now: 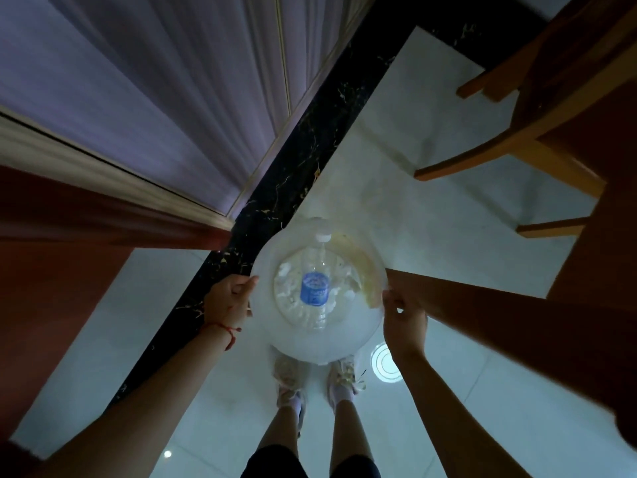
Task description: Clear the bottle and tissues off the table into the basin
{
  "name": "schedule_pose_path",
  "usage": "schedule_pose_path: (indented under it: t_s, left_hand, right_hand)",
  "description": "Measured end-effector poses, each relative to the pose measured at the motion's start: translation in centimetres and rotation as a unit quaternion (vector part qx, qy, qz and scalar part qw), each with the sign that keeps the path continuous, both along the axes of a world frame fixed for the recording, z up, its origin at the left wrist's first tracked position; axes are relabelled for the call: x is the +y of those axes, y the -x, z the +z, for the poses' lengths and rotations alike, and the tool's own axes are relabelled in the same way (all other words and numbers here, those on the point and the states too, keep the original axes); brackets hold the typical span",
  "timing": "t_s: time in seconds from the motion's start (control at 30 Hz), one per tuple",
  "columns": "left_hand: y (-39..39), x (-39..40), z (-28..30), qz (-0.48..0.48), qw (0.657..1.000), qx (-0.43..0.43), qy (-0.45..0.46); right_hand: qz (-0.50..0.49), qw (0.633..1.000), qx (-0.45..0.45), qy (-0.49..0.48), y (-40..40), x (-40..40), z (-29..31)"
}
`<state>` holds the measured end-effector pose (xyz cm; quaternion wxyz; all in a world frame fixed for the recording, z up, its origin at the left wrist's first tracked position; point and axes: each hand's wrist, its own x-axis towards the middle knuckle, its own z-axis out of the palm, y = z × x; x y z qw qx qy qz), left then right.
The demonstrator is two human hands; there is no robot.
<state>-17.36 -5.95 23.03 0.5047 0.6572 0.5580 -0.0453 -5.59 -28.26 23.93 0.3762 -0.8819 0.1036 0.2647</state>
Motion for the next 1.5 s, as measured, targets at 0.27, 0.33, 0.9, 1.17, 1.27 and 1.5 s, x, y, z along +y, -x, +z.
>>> schedule_pose_path:
  t_s: [0.27, 0.33, 0.9, 1.17, 1.27, 1.5]
  left_hand:
    - [-1.5, 1.6, -10.5, 0.029, 0.999, 0.001, 0.037]
    - [-1.7, 1.7, -12.7, 0.036, 0.998, -0.001, 0.047]
    - [-2.9, 1.5, -23.1, 0.038, 0.997, -0.003, 0.068]
    - [-2.8, 1.6, -24.5, 0.035, 0.995, 0.013, 0.093]
    - [-2.7, 1.5, -23.8, 0.029, 0.993, 0.027, 0.114]
    - [-2.0, 0.3, -19.6, -0.081, 0.99, 0.11, 0.043]
  right_hand:
    - [0.023, 1.0, -0.004, -0.01, -3.1, 2.6, -9.6]
    - [0.026, 1.0, -0.012, -0.013, -3.5, 3.0, -11.7]
    - [0.013, 0.999, -0.018, -0.023, -4.4, 2.3, -23.3]
    - [0.005, 0.999, 0.014, -0.031, -3.8, 1.4, -24.6]
    - [-0.005, 0.999, 0.032, -0.02, -3.5, 1.5, -23.8]
    - [-0.035, 0.999, 0.033, 0.011, -2.4, 2.4, -19.3]
